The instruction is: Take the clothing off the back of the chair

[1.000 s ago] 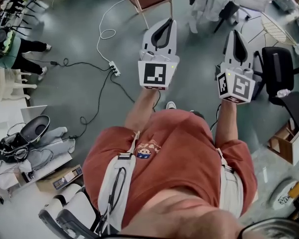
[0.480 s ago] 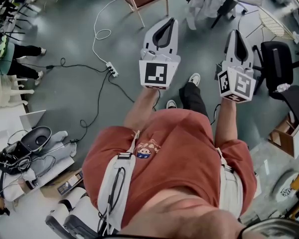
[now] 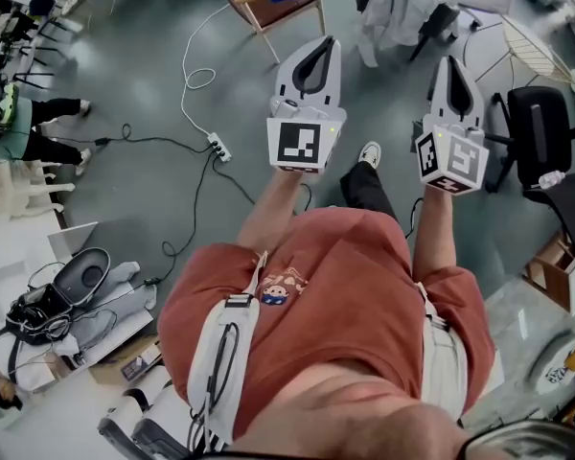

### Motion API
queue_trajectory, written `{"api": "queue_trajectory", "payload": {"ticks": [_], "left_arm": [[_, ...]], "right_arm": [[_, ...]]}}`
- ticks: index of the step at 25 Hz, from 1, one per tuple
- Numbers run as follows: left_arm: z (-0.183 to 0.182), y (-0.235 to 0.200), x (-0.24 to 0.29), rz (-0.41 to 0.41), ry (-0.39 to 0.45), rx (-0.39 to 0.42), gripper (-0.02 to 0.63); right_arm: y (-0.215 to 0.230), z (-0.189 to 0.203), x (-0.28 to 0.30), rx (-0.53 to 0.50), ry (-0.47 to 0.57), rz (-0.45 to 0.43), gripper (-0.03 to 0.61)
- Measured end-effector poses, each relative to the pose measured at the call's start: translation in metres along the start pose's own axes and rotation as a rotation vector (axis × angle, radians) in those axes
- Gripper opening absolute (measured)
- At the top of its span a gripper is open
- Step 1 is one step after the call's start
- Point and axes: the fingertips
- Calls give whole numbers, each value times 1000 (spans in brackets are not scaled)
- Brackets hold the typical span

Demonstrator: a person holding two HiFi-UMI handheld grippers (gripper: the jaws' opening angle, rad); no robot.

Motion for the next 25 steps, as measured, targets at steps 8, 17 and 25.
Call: {"api": "queue_trajectory", "payload": {"ticks": [8, 17, 25], "left_arm": [[12, 14, 105, -2, 8, -4, 14], [32, 16, 205, -48, 0, -12, 14], [58, 17, 267, -62, -40, -11, 14]], "right_arm": [[74, 6, 74, 33, -9, 32, 34], [140, 17, 164, 85, -16, 30, 34], [173, 38, 219, 100, -37, 20, 34]]}}
Point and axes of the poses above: the fingertips, and each gripper's own axes: x forward along the fingers, y to its right, z out of its underside, and after that the axes turned 2 degrees about x, right-handed
